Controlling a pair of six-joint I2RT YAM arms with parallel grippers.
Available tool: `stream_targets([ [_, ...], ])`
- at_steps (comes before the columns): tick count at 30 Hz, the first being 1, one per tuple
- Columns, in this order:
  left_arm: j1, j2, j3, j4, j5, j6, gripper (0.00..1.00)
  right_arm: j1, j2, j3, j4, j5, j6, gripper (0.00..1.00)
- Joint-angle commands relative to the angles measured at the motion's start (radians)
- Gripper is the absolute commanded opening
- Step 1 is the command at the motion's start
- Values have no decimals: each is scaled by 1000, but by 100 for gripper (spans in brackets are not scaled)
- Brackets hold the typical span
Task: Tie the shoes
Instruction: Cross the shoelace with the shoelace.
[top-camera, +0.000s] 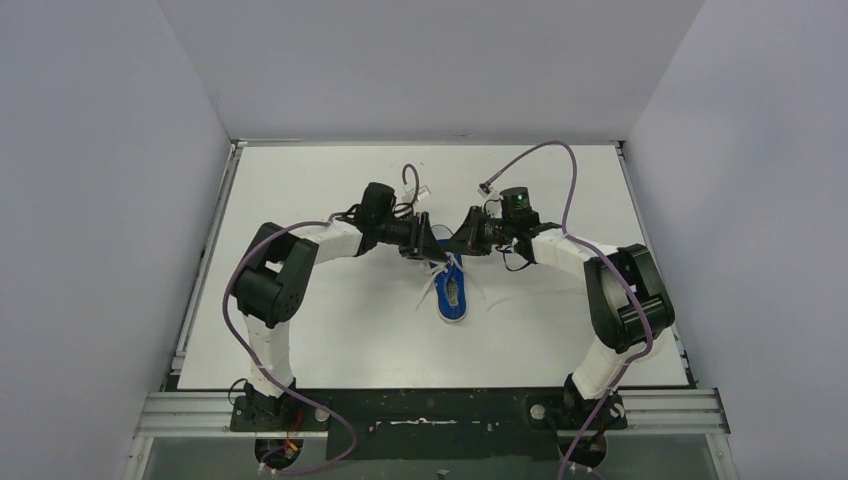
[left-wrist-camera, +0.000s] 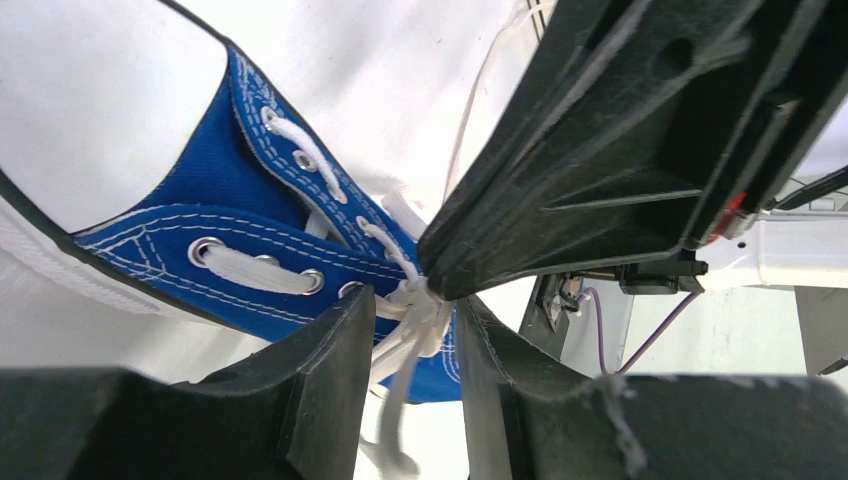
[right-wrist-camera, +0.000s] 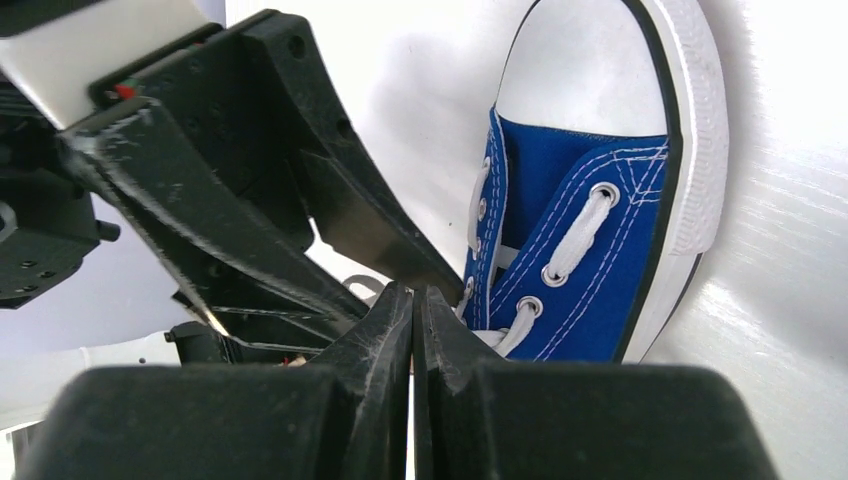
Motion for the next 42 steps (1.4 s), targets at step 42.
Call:
stream_targets([
  [42,-4,-116,22,-205,-203,293,0,-5,47,85,-129,-140,-391,20],
])
